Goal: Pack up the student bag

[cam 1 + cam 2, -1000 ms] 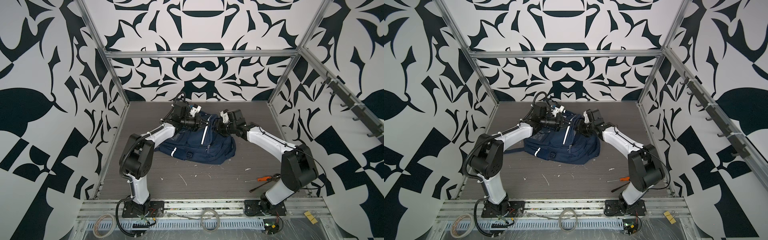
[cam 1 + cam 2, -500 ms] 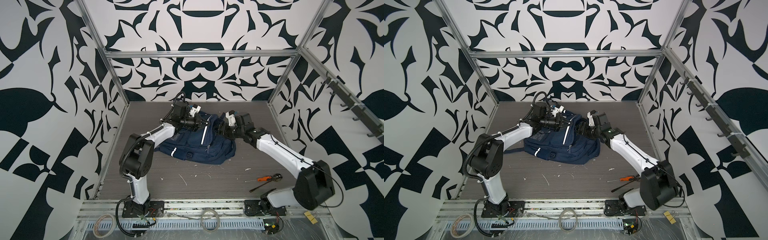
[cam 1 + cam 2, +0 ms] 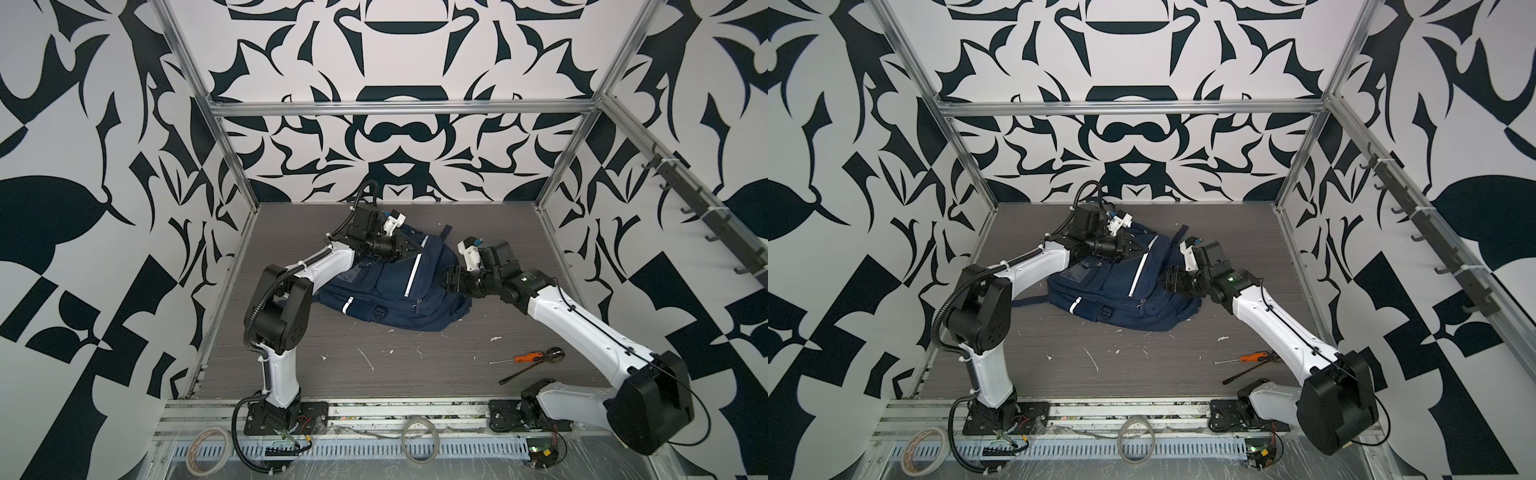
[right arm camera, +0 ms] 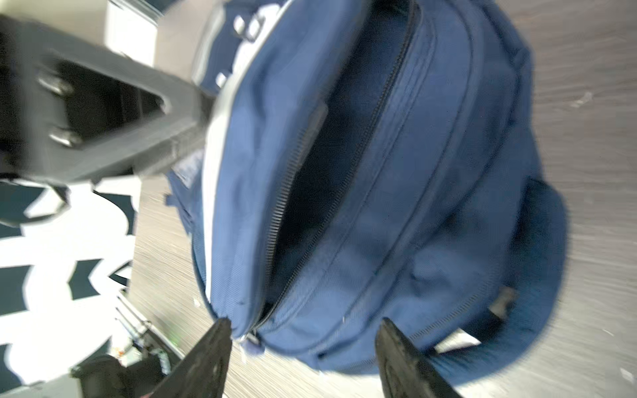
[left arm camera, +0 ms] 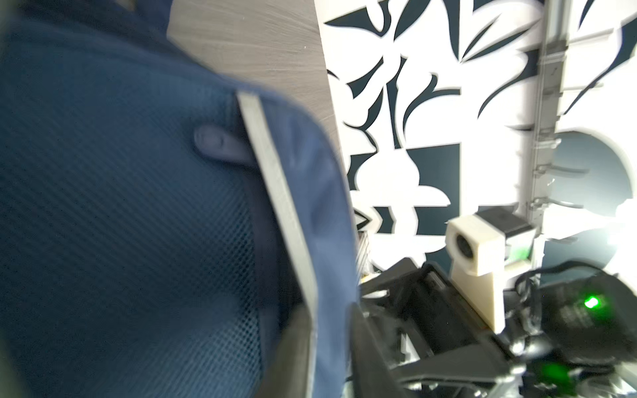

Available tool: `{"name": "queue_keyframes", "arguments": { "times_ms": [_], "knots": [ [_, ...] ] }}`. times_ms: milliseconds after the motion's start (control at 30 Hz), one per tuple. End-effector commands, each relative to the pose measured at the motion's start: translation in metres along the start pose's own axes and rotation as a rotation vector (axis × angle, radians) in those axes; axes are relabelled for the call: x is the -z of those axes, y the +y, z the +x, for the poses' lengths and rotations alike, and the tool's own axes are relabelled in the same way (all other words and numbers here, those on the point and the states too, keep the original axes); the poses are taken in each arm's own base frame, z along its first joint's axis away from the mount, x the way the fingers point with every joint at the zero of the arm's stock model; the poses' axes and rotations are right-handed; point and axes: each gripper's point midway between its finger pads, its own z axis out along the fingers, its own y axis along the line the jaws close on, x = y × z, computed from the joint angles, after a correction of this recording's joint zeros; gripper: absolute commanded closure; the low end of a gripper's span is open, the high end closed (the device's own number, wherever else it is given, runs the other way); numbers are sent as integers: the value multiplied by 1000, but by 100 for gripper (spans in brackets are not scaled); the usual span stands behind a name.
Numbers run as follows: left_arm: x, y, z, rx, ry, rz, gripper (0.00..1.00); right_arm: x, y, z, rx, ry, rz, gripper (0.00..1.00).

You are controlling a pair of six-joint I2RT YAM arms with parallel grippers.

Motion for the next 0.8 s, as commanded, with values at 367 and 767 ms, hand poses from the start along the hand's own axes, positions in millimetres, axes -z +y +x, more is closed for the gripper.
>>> {"name": "queue_keyframes", "arguments": {
  "times_ms": [367,767],
  "knots": [
    [47,30,70,-58,69,-316,11,2,12,28,260,120,86,31],
    [109,86,79,153,58,-335,9,-44,32,56,381,294,90,36]
  ]
}}
